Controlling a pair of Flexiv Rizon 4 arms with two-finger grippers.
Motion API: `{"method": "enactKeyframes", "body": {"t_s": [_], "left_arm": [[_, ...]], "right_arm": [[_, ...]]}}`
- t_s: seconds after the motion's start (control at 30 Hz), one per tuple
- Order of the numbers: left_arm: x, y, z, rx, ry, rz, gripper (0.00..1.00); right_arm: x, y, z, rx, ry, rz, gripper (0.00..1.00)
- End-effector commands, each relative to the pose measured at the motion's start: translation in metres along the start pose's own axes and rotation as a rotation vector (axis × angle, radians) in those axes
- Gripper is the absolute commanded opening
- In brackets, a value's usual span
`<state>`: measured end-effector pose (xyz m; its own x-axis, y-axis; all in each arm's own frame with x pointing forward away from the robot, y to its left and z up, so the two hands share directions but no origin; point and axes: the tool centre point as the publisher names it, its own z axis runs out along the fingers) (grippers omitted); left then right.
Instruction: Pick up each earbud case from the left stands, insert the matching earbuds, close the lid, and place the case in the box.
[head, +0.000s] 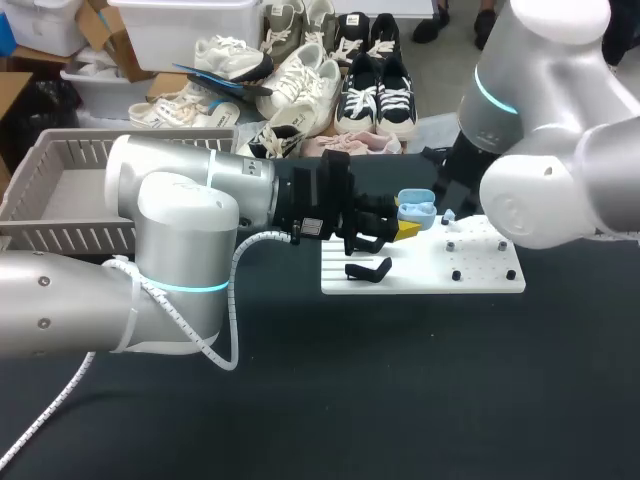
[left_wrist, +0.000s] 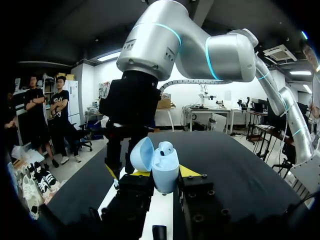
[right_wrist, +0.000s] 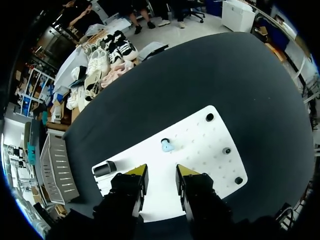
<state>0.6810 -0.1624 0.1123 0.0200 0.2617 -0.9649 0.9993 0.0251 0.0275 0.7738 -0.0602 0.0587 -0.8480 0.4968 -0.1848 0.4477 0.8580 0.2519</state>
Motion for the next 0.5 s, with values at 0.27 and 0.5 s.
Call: {"method": "enactKeyframes", "body": {"t_s": [0.27,0.5], "left_arm": [[0.000,0.001,0.000,0.001,-0.001,0.000,0.00],[0.000,0.001,0.000,0.001,-0.001,0.000,0.00]], "right_arm": [[0.000,-0.009,0.011,-0.011,-0.003,0.033,0.35],[-0.005,-0.009,0.019,-0.014,0.012,0.045,0.37]]}}
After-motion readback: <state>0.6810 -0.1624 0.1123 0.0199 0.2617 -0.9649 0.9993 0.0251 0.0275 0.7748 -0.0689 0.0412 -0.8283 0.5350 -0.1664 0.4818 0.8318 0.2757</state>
